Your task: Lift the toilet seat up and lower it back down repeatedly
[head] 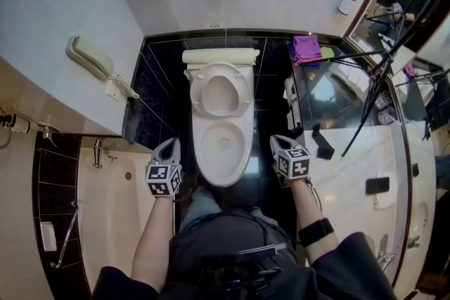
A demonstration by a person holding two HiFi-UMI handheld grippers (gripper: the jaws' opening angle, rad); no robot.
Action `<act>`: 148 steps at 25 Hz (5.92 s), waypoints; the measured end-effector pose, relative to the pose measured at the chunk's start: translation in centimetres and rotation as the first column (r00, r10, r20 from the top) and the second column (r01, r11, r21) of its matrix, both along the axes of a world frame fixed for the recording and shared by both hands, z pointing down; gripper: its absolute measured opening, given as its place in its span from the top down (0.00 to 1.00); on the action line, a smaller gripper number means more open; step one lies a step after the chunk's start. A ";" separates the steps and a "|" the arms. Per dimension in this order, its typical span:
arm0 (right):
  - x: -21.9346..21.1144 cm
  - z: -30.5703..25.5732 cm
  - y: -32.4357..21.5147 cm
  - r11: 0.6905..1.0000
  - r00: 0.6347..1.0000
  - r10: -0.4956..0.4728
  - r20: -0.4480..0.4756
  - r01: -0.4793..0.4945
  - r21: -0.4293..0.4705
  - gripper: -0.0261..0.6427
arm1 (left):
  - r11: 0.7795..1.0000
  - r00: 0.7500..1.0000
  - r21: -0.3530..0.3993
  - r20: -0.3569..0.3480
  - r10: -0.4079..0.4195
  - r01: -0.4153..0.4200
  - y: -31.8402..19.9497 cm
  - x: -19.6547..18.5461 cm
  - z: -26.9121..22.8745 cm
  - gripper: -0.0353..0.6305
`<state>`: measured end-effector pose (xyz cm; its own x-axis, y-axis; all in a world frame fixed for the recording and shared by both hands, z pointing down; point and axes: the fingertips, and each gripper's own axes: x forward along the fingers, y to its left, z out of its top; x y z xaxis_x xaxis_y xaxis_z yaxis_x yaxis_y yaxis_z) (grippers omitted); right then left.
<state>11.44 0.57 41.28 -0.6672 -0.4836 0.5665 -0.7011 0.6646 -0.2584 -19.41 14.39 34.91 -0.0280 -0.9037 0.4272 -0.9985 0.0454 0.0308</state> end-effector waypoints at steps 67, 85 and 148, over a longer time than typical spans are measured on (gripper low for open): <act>-26.2 13.5 -31.1 0.802 0.714 -0.261 -0.650 0.535 0.265 0.75 | 0.982 0.987 -0.108 -0.043 0.152 -0.156 -20.6 -9.8 13.4 0.95; -25.1 12.5 -27.0 0.793 0.705 -0.260 -0.660 0.546 0.270 0.83 | 0.966 0.982 -0.179 -0.074 0.174 -0.184 -17.5 -6.9 16.2 0.95; -6.1 33.0 4.2 0.839 0.660 -0.371 -0.653 0.540 0.068 0.93 | 0.831 0.952 -0.471 -0.216 0.216 -0.295 4.6 10.5 44.5 0.95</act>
